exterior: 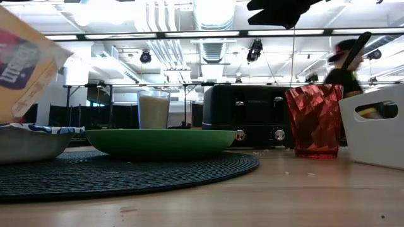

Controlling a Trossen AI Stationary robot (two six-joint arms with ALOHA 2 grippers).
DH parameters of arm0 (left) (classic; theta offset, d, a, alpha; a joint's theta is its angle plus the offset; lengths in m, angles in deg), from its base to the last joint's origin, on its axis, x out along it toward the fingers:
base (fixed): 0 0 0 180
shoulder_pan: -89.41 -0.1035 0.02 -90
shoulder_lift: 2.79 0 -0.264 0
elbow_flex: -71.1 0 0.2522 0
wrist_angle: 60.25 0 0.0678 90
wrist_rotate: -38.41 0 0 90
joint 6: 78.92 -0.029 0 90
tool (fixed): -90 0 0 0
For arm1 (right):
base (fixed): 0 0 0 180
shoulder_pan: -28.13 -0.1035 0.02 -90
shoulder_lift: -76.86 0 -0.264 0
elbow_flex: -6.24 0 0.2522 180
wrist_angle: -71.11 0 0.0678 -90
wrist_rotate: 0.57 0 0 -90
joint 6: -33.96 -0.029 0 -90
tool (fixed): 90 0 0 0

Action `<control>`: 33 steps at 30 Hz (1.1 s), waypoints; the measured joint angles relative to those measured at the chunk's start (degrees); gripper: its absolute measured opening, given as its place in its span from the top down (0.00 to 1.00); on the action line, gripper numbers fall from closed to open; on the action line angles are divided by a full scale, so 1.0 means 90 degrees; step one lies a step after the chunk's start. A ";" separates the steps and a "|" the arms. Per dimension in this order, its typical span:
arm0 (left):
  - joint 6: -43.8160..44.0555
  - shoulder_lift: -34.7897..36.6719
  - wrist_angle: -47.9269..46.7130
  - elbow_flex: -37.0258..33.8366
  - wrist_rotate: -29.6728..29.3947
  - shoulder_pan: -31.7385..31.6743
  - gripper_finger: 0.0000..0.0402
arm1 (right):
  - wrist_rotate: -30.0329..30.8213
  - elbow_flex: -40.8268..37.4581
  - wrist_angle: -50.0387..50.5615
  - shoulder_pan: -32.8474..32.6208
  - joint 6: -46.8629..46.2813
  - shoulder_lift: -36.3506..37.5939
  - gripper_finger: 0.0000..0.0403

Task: Arrange a breakfast setting
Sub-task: Pour the cereal from the cereal box into the white bowl

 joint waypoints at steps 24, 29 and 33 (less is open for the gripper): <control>0.0007 0.0112 0.0033 0.0031 -0.0005 0.0012 1.00 | 0.0002 0.0000 0.0016 0.0017 0.0007 0.0000 0.23; -0.0018 0.0047 0.0051 0.0035 0.0265 0.0009 1.00 | 0.0001 0.0000 0.0028 0.0018 -0.0002 0.0000 0.23; 0.0102 0.0134 0.0010 0.0021 -0.0205 0.0012 1.00 | 0.0002 0.0000 0.0034 0.0017 -0.0007 0.0000 0.23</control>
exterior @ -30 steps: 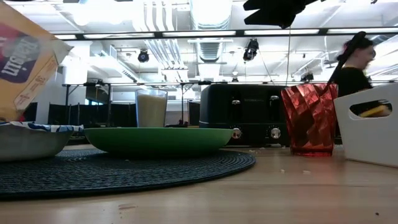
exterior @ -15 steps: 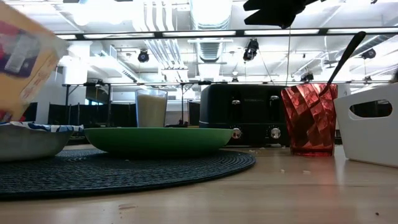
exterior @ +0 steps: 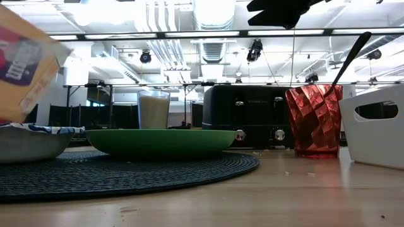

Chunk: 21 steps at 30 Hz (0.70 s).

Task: Arrange a breakfast setting
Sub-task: Pour the cereal from the cereal box into the white bowl

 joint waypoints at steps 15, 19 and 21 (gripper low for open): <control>0.0035 -0.0051 0.0007 -0.0054 0.0248 -0.0001 1.00 | -0.0002 0.0000 0.0012 0.0012 0.0004 -0.0001 0.23; 0.0178 -0.0047 0.0008 -0.0013 0.0430 0.0002 1.00 | -0.0002 0.0000 0.0018 0.0012 0.0002 0.0000 0.23; 0.0234 -0.0018 0.0005 -0.0015 0.0367 0.0002 1.00 | -0.0002 0.0000 0.0019 0.0012 0.0002 0.0000 0.23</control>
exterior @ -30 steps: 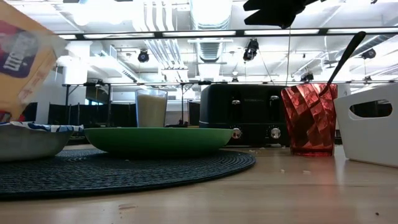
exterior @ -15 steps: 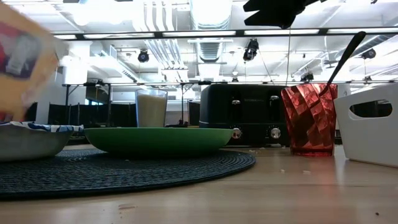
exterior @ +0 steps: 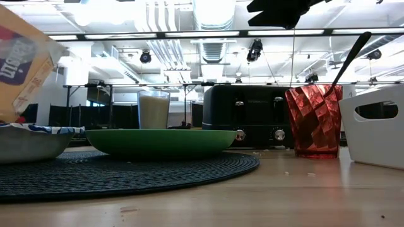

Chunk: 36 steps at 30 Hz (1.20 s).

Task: Arrange a breakfast setting
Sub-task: Pour the cereal from the cereal box into the white bowl

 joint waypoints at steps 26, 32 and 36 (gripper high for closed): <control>-0.0107 -0.0202 0.0006 0.0107 -0.0179 0.0002 1.00 | 0.0000 0.0000 0.0012 0.0000 0.0000 -0.0001 0.23; -0.0040 -0.0265 -0.0005 0.0196 0.0094 0.0001 1.00 | 0.0000 0.0000 0.0027 0.0000 0.0000 0.0000 0.23; -0.0564 -0.0240 0.0016 0.0256 -0.0970 0.0000 1.00 | 0.0002 0.0000 0.0029 0.0000 -0.0001 -0.0001 0.23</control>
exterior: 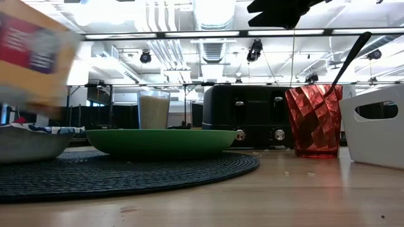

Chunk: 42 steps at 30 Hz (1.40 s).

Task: Arrange a breakfast setting
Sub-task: Pour the cereal from the cereal box into the white bowl

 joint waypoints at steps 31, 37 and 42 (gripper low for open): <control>-0.1111 -0.0050 0.0002 -0.0013 0.0692 0.0015 1.00 | 0.0000 0.0000 0.0014 0.0000 0.0000 0.0001 0.23; -0.0427 -0.0049 0.0010 -0.0015 0.1066 0.0058 1.00 | 0.0000 0.0000 0.0015 0.0000 0.0003 0.0001 0.23; 0.0191 -0.0009 -0.0029 -0.0037 0.1145 0.0070 1.00 | 0.0000 0.0000 0.0015 0.0000 0.0004 0.0001 0.23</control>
